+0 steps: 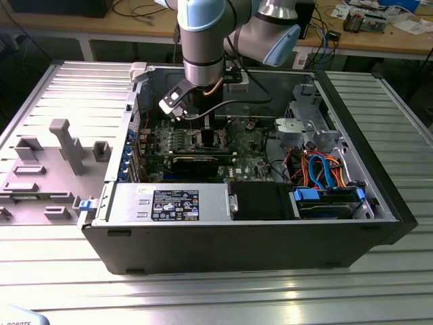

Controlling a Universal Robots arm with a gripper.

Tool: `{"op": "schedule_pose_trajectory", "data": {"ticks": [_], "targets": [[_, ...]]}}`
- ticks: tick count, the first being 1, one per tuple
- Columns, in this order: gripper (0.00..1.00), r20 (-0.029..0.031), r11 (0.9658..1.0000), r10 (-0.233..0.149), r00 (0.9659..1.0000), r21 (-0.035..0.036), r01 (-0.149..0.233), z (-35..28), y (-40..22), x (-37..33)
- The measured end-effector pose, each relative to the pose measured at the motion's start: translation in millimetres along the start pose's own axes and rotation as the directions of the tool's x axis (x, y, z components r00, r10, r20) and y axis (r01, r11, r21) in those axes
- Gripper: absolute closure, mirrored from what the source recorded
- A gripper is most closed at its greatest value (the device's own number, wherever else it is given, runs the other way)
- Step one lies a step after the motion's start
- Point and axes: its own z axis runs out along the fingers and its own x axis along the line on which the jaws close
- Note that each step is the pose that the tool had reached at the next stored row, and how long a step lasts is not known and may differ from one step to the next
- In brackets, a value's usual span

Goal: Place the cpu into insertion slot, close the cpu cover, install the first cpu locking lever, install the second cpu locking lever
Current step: 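Place the cpu into insertion slot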

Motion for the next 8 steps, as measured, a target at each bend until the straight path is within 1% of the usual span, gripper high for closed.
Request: {"op": "schedule_pose_trajectory", "data": {"ticks": [6, 8], "targets": [[0.46, -0.0007, 1.0000, 0.000, 1.0000, 0.0001, 0.000, 0.3, 0.1, 0.1], [0.44, -0.0007, 1.0000, 0.000, 1.0000, 0.0002, 0.000, 0.3, 0.1, 0.1]]}}
